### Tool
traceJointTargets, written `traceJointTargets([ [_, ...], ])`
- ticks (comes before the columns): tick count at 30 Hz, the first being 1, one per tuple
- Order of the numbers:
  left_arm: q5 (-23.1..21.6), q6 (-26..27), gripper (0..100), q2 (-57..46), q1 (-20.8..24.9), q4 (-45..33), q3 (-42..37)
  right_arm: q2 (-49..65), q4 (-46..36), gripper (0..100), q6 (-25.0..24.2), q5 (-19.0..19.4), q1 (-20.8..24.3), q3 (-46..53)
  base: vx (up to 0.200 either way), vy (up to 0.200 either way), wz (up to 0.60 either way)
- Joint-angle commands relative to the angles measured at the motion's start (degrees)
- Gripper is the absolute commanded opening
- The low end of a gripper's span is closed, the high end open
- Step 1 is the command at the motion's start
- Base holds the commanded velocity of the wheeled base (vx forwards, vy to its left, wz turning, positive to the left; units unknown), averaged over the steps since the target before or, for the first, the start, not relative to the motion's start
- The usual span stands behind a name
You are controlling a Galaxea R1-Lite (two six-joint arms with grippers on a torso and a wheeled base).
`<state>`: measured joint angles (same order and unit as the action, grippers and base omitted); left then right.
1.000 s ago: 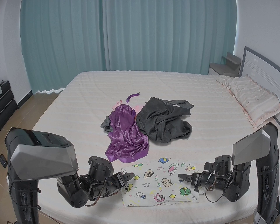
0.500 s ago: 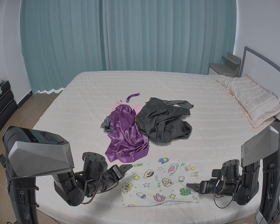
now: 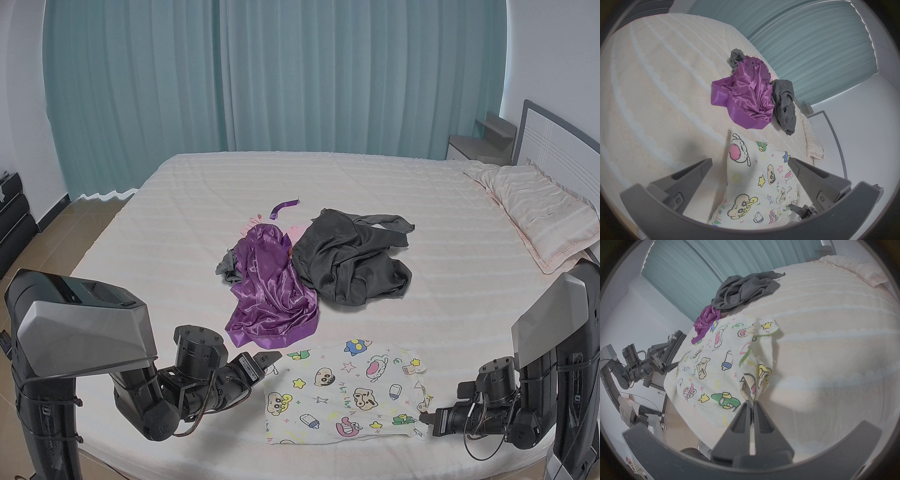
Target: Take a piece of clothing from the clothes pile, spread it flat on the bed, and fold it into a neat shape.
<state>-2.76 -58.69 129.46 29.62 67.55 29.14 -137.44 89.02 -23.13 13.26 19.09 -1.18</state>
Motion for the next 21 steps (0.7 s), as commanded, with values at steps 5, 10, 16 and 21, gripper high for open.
traceJointTargets([
  [5,0.03,-0.03,100,0.17,0.00,0.04,0.13,0.59,-0.69,0,0.27,0.10,0.51,1.18,0.000,0.000,0.00],
  [10,0.03,-0.03,100,0.17,0.00,0.04,0.13,-0.29,0.11,100,0.19,0.10,0.51,1.18,0.000,0.000,0.00],
  [16,0.12,0.33,100,-0.09,-0.53,0.13,-0.04,6.57,0.72,100,-0.08,-0.26,-3.36,1.18,0.000,0.000,0.00],
  [21,0.38,0.68,100,-2.64,-2.46,1.27,-0.57,13.69,0.72,100,0.01,-4.74,-7.05,1.18,0.000,0.000,0.00],
])
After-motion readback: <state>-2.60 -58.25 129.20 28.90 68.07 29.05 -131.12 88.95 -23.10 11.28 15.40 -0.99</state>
